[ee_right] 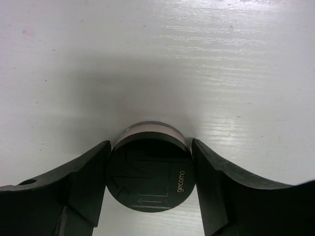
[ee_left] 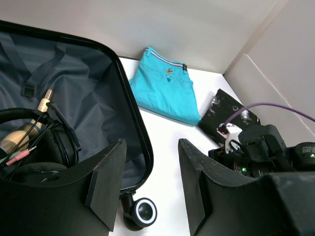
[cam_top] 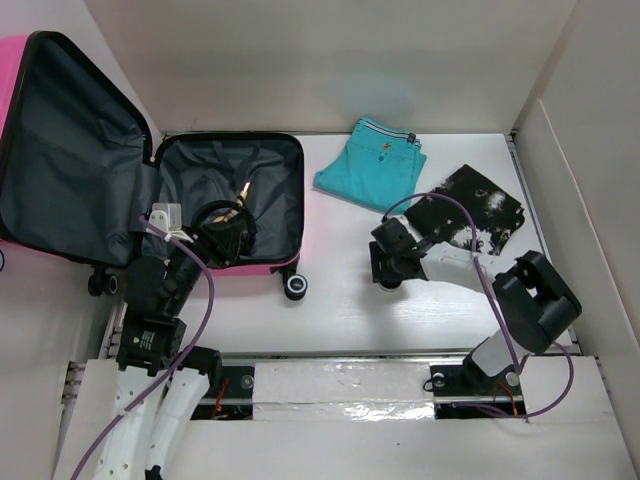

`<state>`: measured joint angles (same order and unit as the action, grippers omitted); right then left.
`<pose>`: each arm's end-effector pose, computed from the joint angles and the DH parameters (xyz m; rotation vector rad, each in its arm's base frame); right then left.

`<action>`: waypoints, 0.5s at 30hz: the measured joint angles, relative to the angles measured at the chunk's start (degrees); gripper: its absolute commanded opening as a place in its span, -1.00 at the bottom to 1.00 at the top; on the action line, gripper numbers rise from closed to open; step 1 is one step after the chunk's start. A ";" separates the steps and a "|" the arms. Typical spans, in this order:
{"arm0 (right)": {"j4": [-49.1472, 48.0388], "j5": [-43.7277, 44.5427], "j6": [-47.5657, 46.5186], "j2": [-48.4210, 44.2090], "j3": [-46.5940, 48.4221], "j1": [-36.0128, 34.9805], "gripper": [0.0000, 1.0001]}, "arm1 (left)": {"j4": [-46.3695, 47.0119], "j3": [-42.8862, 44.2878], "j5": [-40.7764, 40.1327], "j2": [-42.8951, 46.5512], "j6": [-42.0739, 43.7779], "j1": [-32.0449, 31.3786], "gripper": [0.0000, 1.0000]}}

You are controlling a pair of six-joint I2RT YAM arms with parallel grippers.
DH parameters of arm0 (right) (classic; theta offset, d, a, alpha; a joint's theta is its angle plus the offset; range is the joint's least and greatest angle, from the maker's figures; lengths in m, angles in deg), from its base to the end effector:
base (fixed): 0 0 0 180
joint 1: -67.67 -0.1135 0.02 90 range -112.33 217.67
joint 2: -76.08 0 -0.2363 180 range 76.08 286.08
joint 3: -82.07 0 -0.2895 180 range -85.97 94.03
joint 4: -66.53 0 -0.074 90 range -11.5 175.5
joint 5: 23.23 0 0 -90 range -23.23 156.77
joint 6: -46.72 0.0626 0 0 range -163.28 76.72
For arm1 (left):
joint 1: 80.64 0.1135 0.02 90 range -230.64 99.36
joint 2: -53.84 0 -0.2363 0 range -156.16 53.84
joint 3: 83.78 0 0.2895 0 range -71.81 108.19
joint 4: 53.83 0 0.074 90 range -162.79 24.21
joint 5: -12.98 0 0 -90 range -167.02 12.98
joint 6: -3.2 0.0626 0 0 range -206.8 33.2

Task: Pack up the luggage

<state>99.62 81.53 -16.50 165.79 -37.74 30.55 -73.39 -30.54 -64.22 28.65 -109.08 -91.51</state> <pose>0.2748 0.1880 0.0877 -0.1527 2.5997 0.0496 0.1891 -0.0504 0.3701 0.0435 1.4563 -0.6335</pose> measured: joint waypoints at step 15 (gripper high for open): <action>-3.63 -4.42 -2.56 1.29 25.46 -9.99 0.19 | 0.00 0.00 0.02 -0.26 0.00 0.00 -0.13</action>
<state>95.99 77.12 -19.05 167.08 -12.27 20.56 -73.39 -30.54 -64.20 28.38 -109.08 -91.51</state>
